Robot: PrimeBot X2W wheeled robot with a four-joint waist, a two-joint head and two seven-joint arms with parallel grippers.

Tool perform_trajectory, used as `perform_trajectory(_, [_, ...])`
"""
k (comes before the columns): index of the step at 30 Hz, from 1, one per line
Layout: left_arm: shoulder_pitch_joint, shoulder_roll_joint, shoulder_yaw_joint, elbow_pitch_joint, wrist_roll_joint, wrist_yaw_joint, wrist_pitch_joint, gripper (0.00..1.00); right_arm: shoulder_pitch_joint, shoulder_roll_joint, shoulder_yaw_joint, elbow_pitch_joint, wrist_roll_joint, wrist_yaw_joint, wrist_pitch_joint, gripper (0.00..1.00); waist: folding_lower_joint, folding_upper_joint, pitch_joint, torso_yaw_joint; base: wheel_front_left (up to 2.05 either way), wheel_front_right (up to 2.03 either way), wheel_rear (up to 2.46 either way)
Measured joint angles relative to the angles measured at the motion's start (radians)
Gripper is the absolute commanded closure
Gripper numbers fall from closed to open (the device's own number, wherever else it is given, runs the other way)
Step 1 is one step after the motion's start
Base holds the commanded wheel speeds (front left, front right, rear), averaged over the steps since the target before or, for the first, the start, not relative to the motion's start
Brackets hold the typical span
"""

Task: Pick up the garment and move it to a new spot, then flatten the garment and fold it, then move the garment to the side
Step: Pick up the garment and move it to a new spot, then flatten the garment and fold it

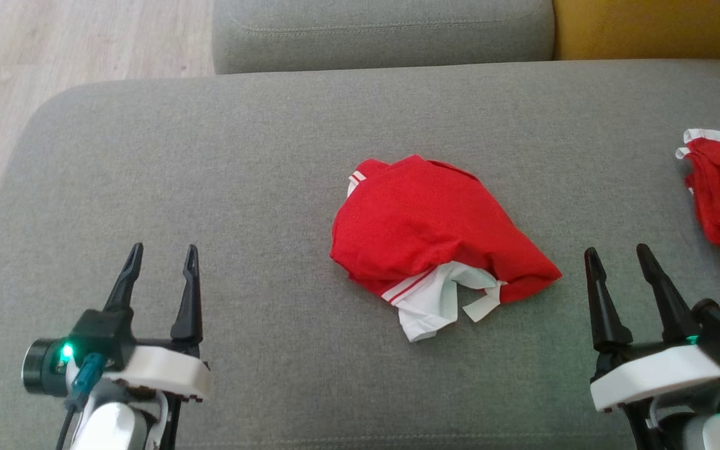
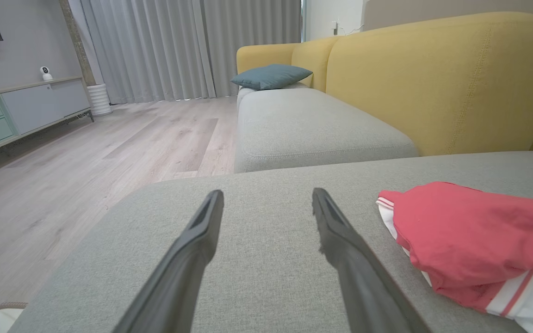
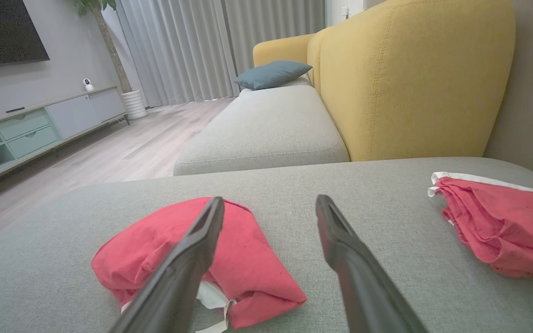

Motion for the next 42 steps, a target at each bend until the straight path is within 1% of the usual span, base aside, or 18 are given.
perform_trajectory(21, [-0.002, 0.006, -0.03, 0.017, -0.004, 0.0, 0.002, 0.0, 0.0, 0.0, -0.001, -0.001, 0.001, 0.0, 0.001, 0.0, 0.0, 0.0, 0.01, 0.006, 0.0, 0.0, 0.0])
perform_trajectory(25, [-0.013, 0.005, -0.061, 0.012, 0.0, -0.006, 0.03, 0.0, -0.001, 0.0, -0.002, -0.004, 0.0, 0.0, 0.005, 0.0, 0.0, 0.0, 0.028, 0.005, 0.0, 0.0, 0.0])
perform_trajectory(28, [-0.045, -0.01, -0.11, 0.005, 0.001, -0.029, 0.08, 0.0, -0.004, 0.001, -0.002, -0.011, 0.0, 0.0, 0.008, 0.0, 0.0, 0.0, 0.049, 0.003, 0.0, 0.0, 0.0])
perform_trajectory(33, [-0.121, -0.075, -0.228, 0.013, 0.007, -0.095, 0.191, 0.0, -0.028, 0.001, 0.002, -0.015, 0.0, 0.0, 0.008, 0.0, 0.0, 0.0, 0.09, -0.008, 0.0, 0.0, 0.0])
perform_trajectory(36, [-0.153, -0.116, -0.3, 0.043, 0.007, -0.141, 0.256, 0.0, -0.044, 0.001, 0.005, -0.015, 0.001, 0.0, 0.007, 0.0, 0.0, 0.0, 0.113, -0.022, 0.0, 0.0, 0.0])
perform_trajectory(39, [-0.175, -0.138, -0.362, 0.088, -0.002, -0.183, 0.314, 0.0, -0.056, 0.001, 0.01, -0.012, 0.002, 0.0, 0.006, 0.0, 0.0, 0.0, 0.134, -0.04, 0.0, 0.0, 0.0])
perform_trajectory(42, [-0.194, -0.154, -0.407, 0.134, -0.011, -0.209, 0.357, 0.0, -0.07, 0.001, 0.01, -0.006, 0.004, 0.0, -0.002, 0.0, 0.0, 0.0, 0.155, -0.06, 0.0, 0.0, 0.0])
